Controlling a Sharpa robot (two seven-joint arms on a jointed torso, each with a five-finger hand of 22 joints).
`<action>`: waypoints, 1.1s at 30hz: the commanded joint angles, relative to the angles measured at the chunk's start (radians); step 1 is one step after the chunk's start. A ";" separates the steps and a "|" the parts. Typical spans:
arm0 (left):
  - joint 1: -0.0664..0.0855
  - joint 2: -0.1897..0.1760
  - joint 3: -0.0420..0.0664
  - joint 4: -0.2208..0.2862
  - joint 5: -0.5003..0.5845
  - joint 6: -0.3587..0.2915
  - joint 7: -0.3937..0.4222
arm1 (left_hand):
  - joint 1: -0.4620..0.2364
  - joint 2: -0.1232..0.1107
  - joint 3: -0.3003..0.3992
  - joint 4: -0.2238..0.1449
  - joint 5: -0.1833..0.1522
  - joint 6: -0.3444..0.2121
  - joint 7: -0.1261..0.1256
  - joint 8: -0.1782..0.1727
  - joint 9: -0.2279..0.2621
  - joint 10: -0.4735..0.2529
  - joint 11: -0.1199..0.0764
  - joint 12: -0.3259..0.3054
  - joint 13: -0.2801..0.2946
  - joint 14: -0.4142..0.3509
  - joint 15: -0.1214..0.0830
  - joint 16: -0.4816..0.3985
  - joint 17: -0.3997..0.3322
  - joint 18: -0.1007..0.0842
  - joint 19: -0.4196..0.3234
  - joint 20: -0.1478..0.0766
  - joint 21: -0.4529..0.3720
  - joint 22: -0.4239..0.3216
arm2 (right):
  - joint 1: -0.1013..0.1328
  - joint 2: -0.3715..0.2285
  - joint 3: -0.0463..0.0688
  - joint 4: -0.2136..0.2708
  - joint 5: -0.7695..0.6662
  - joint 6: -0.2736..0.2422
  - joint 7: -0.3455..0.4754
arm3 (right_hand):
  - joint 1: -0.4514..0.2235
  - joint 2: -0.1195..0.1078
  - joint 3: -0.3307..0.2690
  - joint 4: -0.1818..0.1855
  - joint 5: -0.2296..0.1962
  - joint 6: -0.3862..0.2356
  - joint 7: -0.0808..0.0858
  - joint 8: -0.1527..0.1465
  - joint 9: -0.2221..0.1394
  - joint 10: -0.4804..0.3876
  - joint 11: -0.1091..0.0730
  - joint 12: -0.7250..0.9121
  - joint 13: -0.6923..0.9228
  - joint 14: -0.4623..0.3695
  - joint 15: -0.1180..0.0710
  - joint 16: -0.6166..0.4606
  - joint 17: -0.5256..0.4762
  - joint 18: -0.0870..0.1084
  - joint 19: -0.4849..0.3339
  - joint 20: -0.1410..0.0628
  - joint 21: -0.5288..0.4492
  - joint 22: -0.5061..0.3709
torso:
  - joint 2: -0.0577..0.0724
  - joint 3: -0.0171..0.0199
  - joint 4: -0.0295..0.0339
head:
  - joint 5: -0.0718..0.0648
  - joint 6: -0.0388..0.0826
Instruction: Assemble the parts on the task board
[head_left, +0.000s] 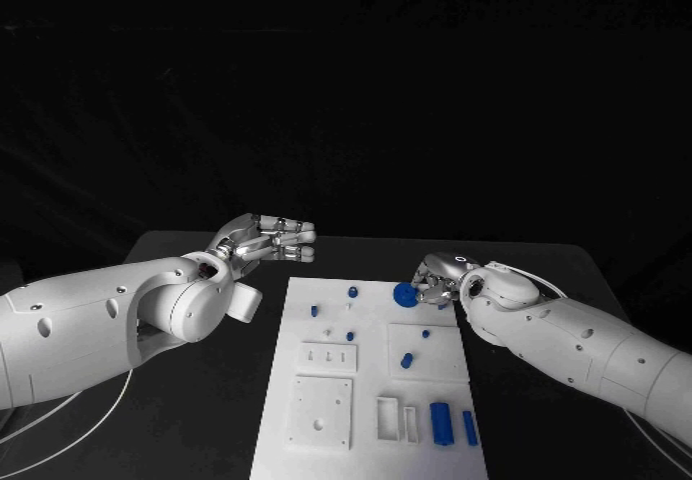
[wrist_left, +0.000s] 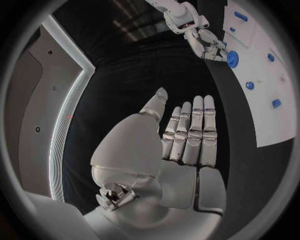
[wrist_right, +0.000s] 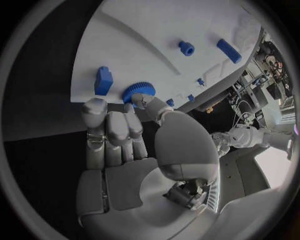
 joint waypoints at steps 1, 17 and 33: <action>0.002 0.002 0.000 0.002 -0.004 0.016 0.005 | -0.004 -0.004 -0.005 -0.001 0.003 -0.003 -0.002 0.004 0.001 -0.009 0.000 0.002 0.001 -0.005 0.004 0.004 0.001 -0.005 -0.007 0.001 0.003 -0.001 | -0.007 0.001 -0.004 0.002 -0.024 0.023 -0.007 | 0.004 0.007 -0.008 -0.007 -0.004 0.016 -0.002 -0.004 -0.002 -0.003 -0.001 -0.003 0.000 0.002 -0.008 0.001 -0.001 -0.005 0.038 -0.009 0.009 0.087 | 0.001 0.0001 0.0008 | 0.002 0.002; 0.002 -0.001 0.000 0.004 -0.007 0.014 0.002 | -0.004 -0.004 -0.004 -0.002 0.003 -0.004 -0.002 0.004 0.001 -0.010 0.000 0.003 0.001 -0.005 0.005 0.005 0.002 -0.004 -0.007 0.001 0.003 -0.001 | -0.007 -0.010 -0.004 0.056 -0.033 -0.028 -0.042 | 0.006 0.004 -0.117 0.019 -0.073 0.007 -0.004 -0.005 -0.004 -0.001 0.000 -0.009 -0.001 0.002 -0.009 -0.002 -0.004 -0.008 0.039 -0.011 0.003 0.085 | 0.000 0.0002 -0.0006 | 0.005 0.011; 0.002 -0.003 0.000 0.004 -0.008 0.015 -0.001 | -0.003 -0.005 -0.003 -0.004 0.004 -0.009 -0.001 0.004 0.001 -0.012 0.001 0.002 0.001 -0.007 0.005 0.004 0.001 -0.004 -0.008 0.001 0.002 -0.001 | -0.007 -0.017 -0.004 0.078 -0.014 -0.065 -0.045 | 0.092 -0.051 -0.336 0.125 -0.056 -0.296 0.038 -0.011 -0.012 -0.045 0.027 -0.055 -0.053 -0.001 0.012 -0.021 -0.007 0.019 0.041 0.012 -0.039 0.082 | 0.001 0.0009 0.0005 | 0.005 0.012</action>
